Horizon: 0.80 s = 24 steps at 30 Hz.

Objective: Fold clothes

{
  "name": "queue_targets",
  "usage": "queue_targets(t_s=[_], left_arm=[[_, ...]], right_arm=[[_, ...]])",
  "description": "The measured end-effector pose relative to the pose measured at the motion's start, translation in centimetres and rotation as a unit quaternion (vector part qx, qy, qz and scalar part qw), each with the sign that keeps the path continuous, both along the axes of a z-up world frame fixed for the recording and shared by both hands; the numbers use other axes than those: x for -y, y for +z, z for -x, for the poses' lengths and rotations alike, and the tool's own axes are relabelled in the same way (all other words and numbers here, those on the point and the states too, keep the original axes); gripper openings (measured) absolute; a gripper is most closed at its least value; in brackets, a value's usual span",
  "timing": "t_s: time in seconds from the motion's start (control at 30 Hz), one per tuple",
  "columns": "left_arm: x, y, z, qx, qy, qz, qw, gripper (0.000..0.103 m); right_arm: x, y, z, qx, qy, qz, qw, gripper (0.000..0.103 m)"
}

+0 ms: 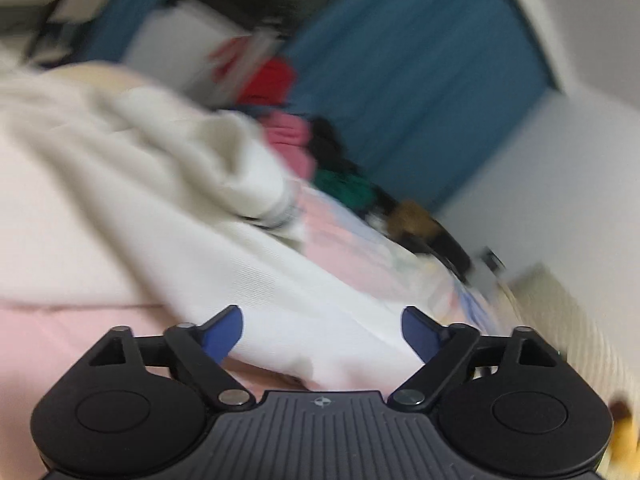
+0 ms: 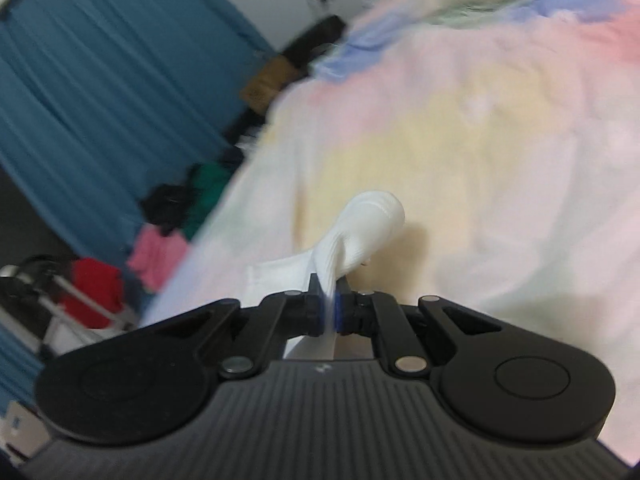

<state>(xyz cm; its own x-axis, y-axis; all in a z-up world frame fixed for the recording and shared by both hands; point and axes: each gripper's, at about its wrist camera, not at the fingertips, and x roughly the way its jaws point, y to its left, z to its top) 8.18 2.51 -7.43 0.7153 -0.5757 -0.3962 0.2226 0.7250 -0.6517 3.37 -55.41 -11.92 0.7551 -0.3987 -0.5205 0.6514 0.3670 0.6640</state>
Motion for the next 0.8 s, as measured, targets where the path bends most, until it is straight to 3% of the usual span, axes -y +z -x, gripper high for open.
queue_targets(t_s=[0.1, 0.13, 0.23, 0.37, 0.47, 0.53, 0.6, 0.7, 0.8], left_arm=[[-4.0, -1.7, -1.2, -0.100, 0.095, 0.030, 0.9900, 0.091], [-5.4, -2.5, -1.4, -0.130, 0.127, 0.048, 0.9822, 0.091], [-9.6, -5.5, -1.3, -0.200, 0.219, 0.129, 0.9463, 0.091], [-12.8, -8.4, -1.3, -0.216, 0.295, 0.230, 0.9021, 0.089], [-14.0, -9.3, -2.0, -0.205, 0.332, 0.264, 0.8822, 0.083], [-14.7, -9.4, -2.1, -0.199, 0.348, 0.267, 0.8764, 0.065], [-15.9, -9.1, -1.8, -0.204, 0.353, 0.253, 0.8773, 0.032], [-17.6, -8.0, -1.1, -0.205, 0.353, 0.236, 0.8820, 0.014], [-18.8, -5.6, 0.1, -0.185, 0.346, 0.214, 0.8946, 0.010]], right_arm=[[1.0, -1.5, 1.6, 0.005, -0.025, -0.040, 0.999, 0.008], [0.9, -2.1, 1.9, 0.007, -0.028, -0.052, 0.998, 0.008], [0.1, -2.9, 1.4, 0.003, -0.029, -0.067, 0.997, 0.008], [-1.0, -1.6, -1.1, -0.005, -0.018, -0.043, 0.999, 0.009], [-0.5, -0.7, -2.4, -0.006, -0.013, -0.027, 1.000, 0.009], [-0.4, -0.5, -2.8, -0.006, -0.013, -0.022, 1.000, 0.009], [0.0, -0.5, -3.0, -0.004, -0.015, -0.023, 1.000, 0.009], [0.1, -0.8, -3.2, -0.003, -0.023, -0.028, 0.999, 0.009], [0.1, -0.9, -3.3, -0.003, -0.028, -0.028, 0.999, 0.008]])
